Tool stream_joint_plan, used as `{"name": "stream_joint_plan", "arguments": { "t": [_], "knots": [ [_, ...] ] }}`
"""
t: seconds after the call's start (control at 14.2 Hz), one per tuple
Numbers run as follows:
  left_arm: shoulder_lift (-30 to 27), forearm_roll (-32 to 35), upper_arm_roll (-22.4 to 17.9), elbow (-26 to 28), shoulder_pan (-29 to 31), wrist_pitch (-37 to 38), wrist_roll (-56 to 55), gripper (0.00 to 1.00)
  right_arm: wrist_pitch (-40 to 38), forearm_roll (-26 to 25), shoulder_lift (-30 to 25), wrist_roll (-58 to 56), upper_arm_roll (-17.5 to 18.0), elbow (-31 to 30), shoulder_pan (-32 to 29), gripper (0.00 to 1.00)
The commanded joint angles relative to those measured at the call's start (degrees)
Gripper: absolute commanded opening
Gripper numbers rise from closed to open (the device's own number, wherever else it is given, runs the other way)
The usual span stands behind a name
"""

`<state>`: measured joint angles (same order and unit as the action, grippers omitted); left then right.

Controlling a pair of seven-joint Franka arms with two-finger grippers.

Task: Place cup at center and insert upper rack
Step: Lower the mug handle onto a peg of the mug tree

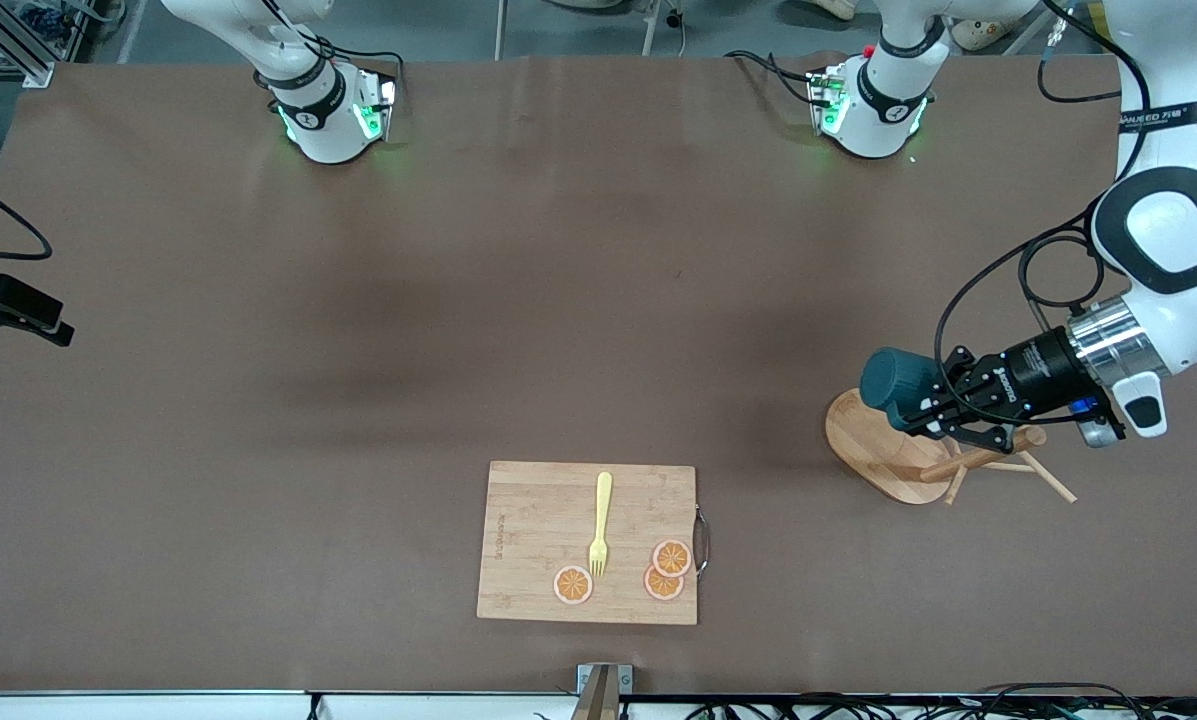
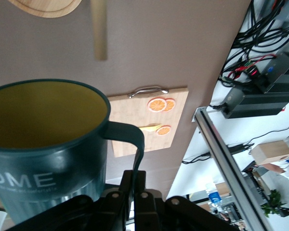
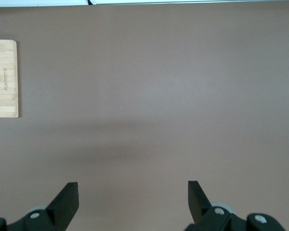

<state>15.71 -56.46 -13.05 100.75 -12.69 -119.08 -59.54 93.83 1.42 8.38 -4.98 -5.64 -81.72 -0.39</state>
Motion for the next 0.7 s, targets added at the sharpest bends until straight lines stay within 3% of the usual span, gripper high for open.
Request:
{"name": "stream_joint_plan", "arguments": {
  "t": [0.0, 0.63],
  "knots": [
    [2.74, -1.90, 0.30, -3.10, 1.70, 0.16, 1.01, 0.00, 0.48, -1.07, -2.13, -0.38, 0.10, -2.48, 0.21, 1.00],
    [5.73, -4.01, 0.30, -5.12, 2.94, -2.38, 1.88, 0.00, 0.48, -1.07, -2.13, -0.38, 0.10, -2.48, 0.21, 1.00]
  ]
}}
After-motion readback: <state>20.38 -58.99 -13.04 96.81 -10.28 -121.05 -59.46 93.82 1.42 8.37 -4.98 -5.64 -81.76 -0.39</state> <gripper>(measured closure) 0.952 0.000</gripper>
